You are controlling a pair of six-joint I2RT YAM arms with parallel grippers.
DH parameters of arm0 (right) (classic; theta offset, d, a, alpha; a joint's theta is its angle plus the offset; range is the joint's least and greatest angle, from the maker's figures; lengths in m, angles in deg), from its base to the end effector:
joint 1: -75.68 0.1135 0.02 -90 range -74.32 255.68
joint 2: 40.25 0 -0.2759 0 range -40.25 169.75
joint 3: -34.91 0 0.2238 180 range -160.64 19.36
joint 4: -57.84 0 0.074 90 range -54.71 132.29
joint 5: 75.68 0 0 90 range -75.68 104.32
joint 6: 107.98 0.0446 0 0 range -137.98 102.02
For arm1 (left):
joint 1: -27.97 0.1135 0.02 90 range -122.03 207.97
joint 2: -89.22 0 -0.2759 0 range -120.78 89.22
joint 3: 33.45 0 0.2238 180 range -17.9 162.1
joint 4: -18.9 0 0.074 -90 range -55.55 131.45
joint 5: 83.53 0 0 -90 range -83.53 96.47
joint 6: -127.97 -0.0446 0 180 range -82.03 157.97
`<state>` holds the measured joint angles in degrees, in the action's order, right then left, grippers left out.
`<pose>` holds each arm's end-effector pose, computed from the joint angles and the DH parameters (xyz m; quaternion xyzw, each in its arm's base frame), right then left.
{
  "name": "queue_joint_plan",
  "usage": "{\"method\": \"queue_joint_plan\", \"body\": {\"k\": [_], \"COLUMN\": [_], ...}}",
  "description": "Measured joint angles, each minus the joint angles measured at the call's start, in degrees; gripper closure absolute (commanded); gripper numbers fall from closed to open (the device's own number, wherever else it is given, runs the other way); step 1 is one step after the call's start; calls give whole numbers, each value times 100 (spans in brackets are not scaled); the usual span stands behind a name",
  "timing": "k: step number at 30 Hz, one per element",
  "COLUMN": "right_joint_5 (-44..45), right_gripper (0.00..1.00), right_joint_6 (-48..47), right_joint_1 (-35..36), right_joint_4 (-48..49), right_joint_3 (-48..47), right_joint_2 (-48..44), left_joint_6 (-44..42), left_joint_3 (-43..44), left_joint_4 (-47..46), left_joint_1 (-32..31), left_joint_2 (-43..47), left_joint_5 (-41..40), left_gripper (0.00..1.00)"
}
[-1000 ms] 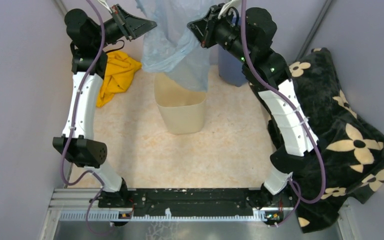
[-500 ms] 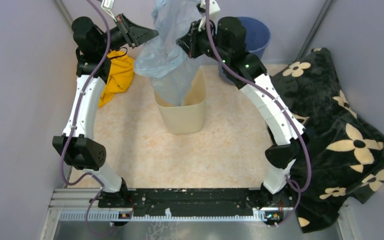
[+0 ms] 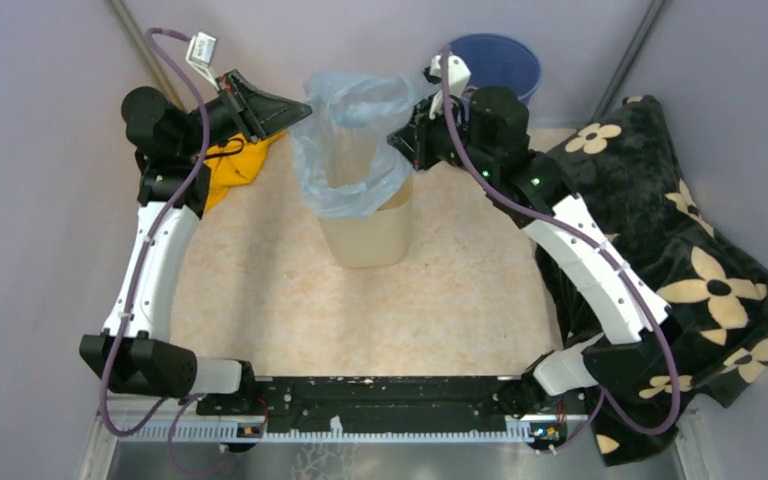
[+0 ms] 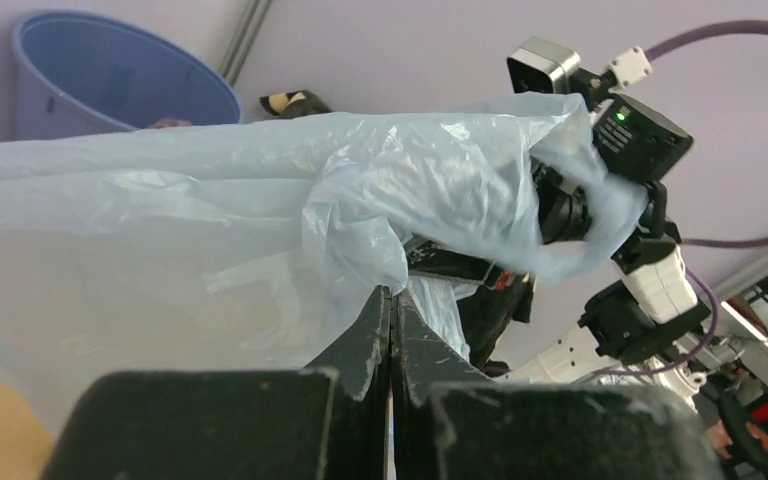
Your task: Put the trash bags into the trash bin
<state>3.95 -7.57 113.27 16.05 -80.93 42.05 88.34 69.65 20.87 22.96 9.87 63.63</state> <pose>0.2219 0.1810 0.4937 -0.2344 0.7181 0.3275 0.5676 0.2608 -0.0605 0.5112 0.1756 0.6071 -0.5754 0.5191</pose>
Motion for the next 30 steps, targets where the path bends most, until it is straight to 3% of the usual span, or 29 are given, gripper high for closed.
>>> {"method": "queue_joint_plan", "body": {"k": [7,20,25,27,30], "right_joint_5": [4,127,223,216,133], "right_gripper": [100,100,86,68,51], "right_joint_6": [-90,-92,-87,-61,20], "right_joint_1": [0,-2,-2,0,-2], "right_joint_4": [-94,-1147,-1602,-1781,-1974], "right_joint_3": [138,-79,-299,-299,-297], "right_joint_2": [-564,-490,-529,-579,-671], "left_joint_6": [129,304,341,350,367], "left_joint_3": [-205,-852,-1062,-1123,-1154], "left_joint_4": [-350,-398,-398,-398,-396], "left_joint_1": [0,0,-2,-2,-2], "left_joint_2": [483,472,472,466,455], "left_joint_5": [297,793,944,999,1080], "left_gripper": [100,100,100,100,100]}}
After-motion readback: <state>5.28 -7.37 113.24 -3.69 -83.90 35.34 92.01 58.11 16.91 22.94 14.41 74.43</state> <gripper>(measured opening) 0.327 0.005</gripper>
